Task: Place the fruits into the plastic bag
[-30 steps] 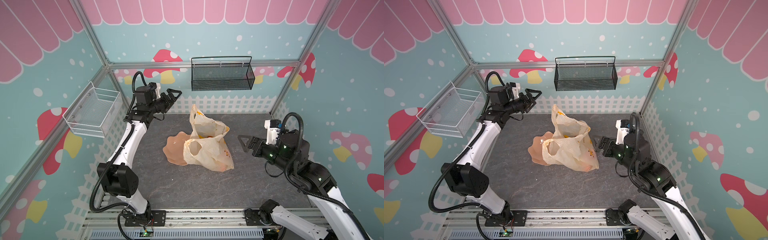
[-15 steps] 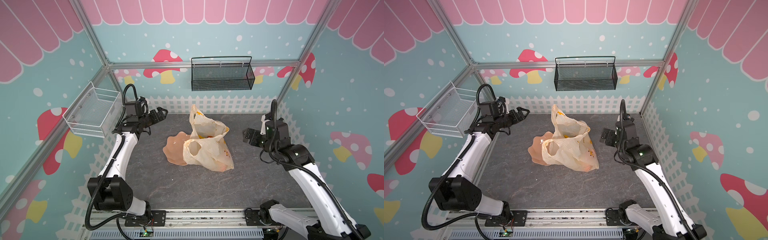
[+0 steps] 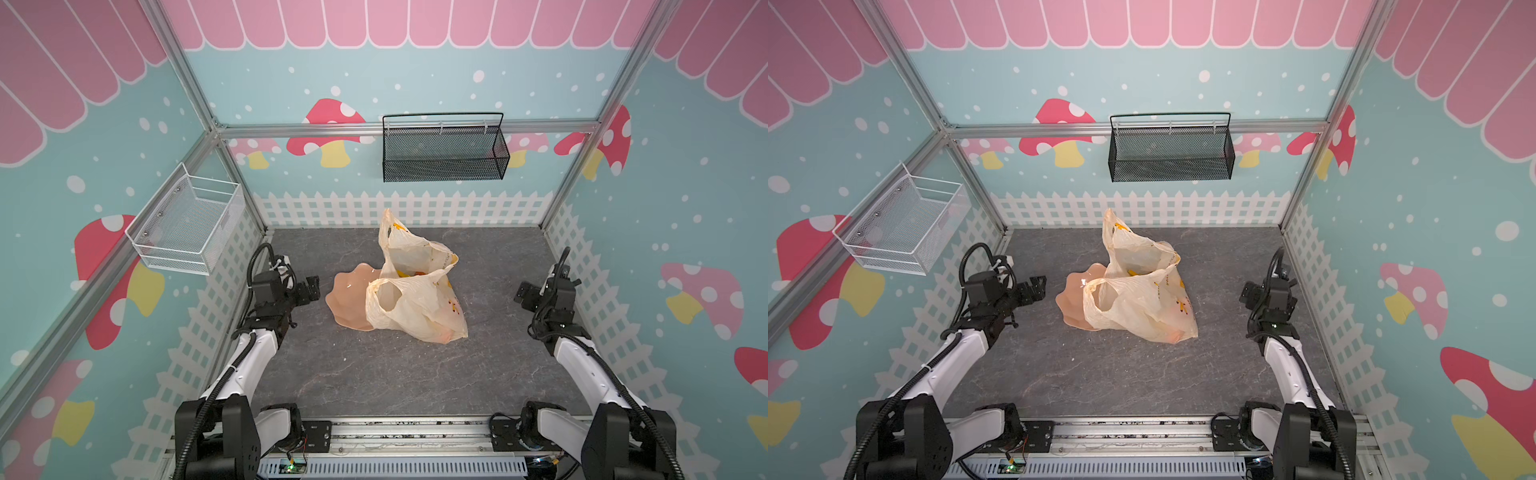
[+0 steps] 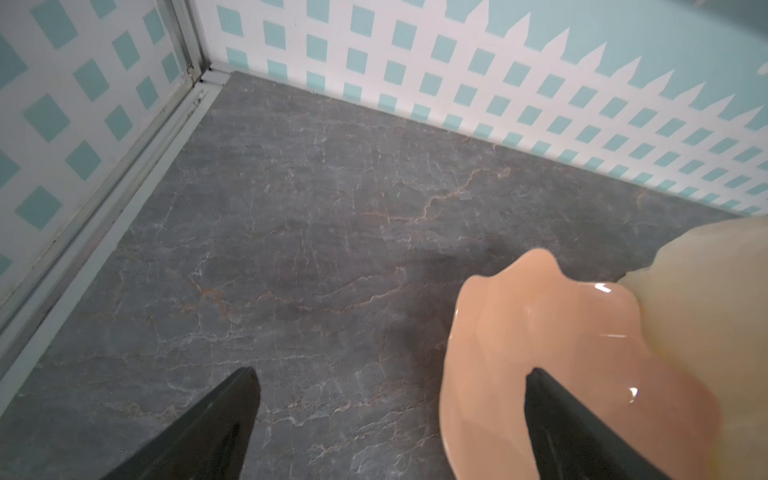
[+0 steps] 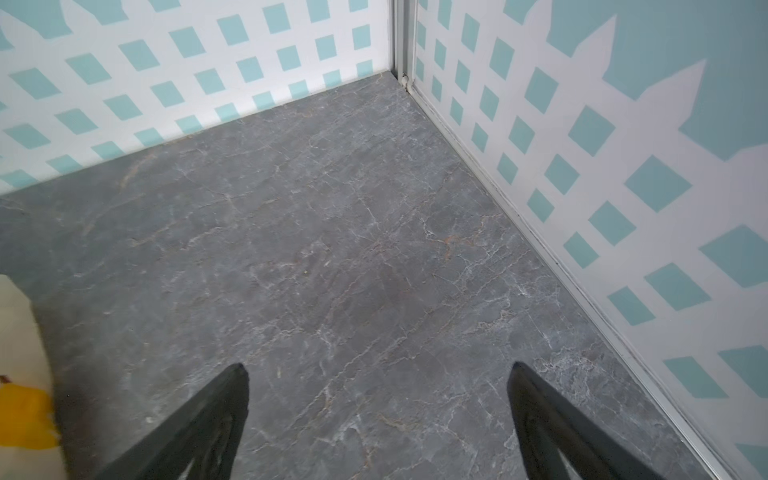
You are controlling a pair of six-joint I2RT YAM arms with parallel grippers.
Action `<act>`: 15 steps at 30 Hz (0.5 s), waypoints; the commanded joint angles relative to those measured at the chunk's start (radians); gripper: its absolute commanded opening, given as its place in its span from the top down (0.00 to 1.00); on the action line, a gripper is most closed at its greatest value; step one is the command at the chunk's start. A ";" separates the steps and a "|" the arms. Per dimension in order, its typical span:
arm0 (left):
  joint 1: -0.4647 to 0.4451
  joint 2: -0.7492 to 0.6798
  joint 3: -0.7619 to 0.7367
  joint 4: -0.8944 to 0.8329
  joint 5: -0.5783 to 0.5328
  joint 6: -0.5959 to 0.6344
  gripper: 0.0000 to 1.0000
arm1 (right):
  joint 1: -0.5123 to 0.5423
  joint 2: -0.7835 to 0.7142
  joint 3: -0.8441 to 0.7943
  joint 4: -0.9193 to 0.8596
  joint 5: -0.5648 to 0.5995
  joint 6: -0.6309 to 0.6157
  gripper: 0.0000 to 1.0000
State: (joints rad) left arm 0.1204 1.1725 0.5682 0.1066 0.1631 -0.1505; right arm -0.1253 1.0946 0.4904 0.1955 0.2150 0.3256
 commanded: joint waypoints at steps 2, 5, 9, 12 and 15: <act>0.003 0.071 -0.183 0.488 -0.050 0.039 0.00 | -0.003 -0.036 -0.229 0.547 0.071 -0.130 0.02; 0.004 0.158 -0.234 0.676 -0.036 0.022 0.00 | 0.002 -0.017 -0.286 0.612 -0.026 -0.135 0.02; -0.002 0.295 -0.240 0.850 0.035 0.041 0.00 | 0.013 0.045 -0.378 0.802 0.002 -0.144 0.02; -0.018 0.279 -0.239 0.811 0.021 0.068 0.00 | 0.035 0.112 -0.391 0.948 -0.032 -0.187 0.02; -0.032 0.373 -0.273 0.990 0.031 0.080 0.00 | 0.058 0.234 -0.375 1.081 -0.038 -0.211 0.02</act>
State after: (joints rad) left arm 0.1001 1.4887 0.3172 0.8974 0.1745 -0.1123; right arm -0.0814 1.2613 0.1093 1.0443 0.1993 0.1703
